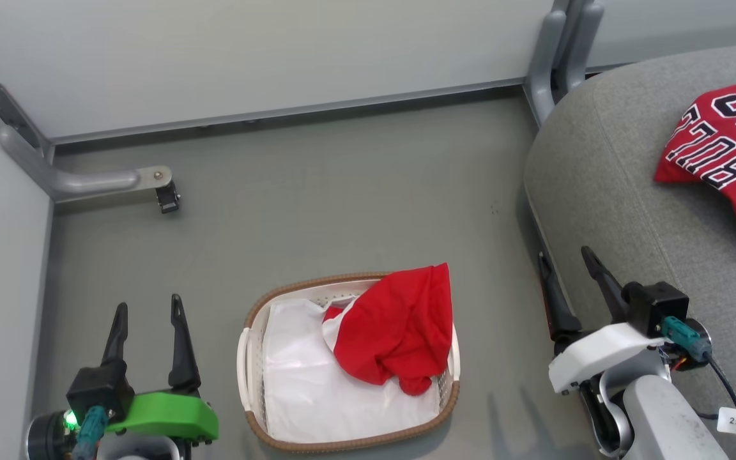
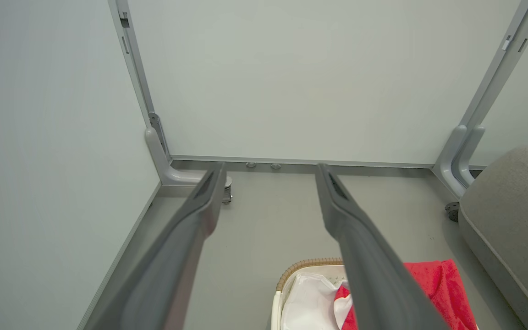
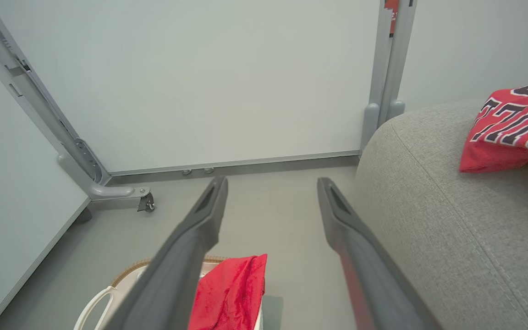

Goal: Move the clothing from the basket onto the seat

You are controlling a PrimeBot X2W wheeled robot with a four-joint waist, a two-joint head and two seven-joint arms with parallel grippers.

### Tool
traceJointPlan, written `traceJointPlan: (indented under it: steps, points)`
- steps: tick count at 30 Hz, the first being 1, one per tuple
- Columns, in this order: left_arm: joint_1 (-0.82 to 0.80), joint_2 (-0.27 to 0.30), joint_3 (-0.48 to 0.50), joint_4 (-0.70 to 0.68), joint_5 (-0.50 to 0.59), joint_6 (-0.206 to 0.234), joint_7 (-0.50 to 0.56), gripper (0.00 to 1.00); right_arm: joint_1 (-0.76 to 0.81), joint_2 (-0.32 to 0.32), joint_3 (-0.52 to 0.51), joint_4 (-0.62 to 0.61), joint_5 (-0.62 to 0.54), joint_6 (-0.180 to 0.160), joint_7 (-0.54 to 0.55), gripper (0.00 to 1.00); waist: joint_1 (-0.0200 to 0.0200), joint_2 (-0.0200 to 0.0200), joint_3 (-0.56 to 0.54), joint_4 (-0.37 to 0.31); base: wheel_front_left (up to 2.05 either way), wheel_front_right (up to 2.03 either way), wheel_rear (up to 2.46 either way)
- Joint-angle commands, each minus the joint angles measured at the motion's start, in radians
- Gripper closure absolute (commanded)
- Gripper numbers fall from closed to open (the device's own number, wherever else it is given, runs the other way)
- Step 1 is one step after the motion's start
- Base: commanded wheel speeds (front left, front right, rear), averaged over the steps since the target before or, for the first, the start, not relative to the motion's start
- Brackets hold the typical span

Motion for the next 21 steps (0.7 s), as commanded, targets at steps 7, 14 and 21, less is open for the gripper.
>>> traceJointPlan:
  steps: [7, 14, 21]
  points:
    - [0.061, 0.003, -0.013, -0.014, -0.034, -0.010, 0.001, 0.00, 0.043, 0.000, 0.017, 0.003, -0.022, -0.001, 0.000, 0.00, 0.0000, 0.0000, -0.044, 0.016, 0.00, 0.00, 0.00]
    - [0.030, 0.003, -0.048, 0.017, -0.051, -0.030, 0.000, 0.00, 0.005, 0.000, 0.028, -0.013, -0.027, -0.001, 0.000, 0.00, 0.0000, 0.0000, -0.012, -0.007, 0.00, 0.00, 0.00]
    - [-0.073, 0.003, -0.150, 0.144, -0.085, -0.069, 0.001, 0.00, -0.080, -0.014, 0.052, -0.081, -0.038, -0.001, 0.000, 0.00, 0.0000, 0.0000, 0.116, -0.061, 0.00, 0.00, 0.00]
